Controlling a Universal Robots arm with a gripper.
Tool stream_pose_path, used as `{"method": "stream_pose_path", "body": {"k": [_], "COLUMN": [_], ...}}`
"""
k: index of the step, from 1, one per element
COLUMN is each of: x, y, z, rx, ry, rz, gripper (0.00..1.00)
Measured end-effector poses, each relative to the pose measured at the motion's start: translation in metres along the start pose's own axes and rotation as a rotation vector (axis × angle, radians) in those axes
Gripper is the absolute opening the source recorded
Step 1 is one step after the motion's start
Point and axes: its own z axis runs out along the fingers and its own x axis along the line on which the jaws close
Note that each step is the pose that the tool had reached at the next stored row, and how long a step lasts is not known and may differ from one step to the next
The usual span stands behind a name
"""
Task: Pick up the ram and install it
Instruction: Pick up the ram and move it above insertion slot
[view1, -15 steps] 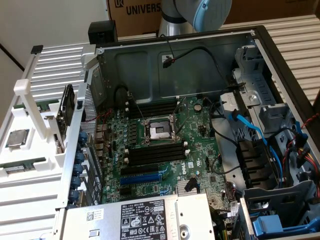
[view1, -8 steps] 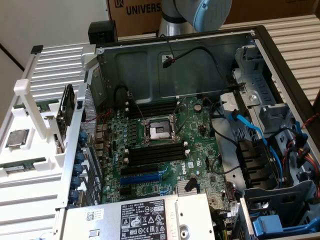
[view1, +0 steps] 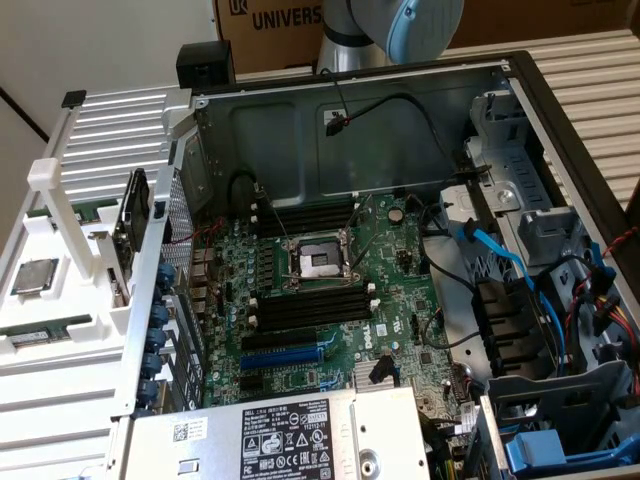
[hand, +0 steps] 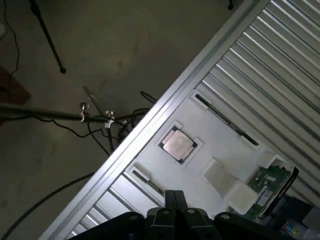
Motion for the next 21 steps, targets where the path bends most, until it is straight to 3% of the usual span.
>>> {"method": "stream_pose_path", "body": {"k": [6, 8, 10, 15, 16, 18, 21], "x": [0.0000, 0.0000, 0.0000, 0.0000, 0.0000, 0.0000, 0.0000], "y": [0.0000, 0.0000, 0.0000, 0.0000, 0.0000, 0.0000, 0.0000], "z": [0.0001, 0.0002, 0.0002, 0.0003, 0.0004, 0.0007, 0.0010], "rx": [0.0007, 0.0008, 0.0011, 0.0014, 0.0016, 0.0018, 0.0020], "ry": [0.0086, 0.0101, 0.0131, 0.0167, 0.0188, 0.0210, 0.0232], "rz": [-0.217, -0.255, -0.329, -0.420, -0.473, -0.529, -0.584], "gripper": [0.11, 0.11, 0.11, 0.11, 0.11, 0.11, 0.11]}}
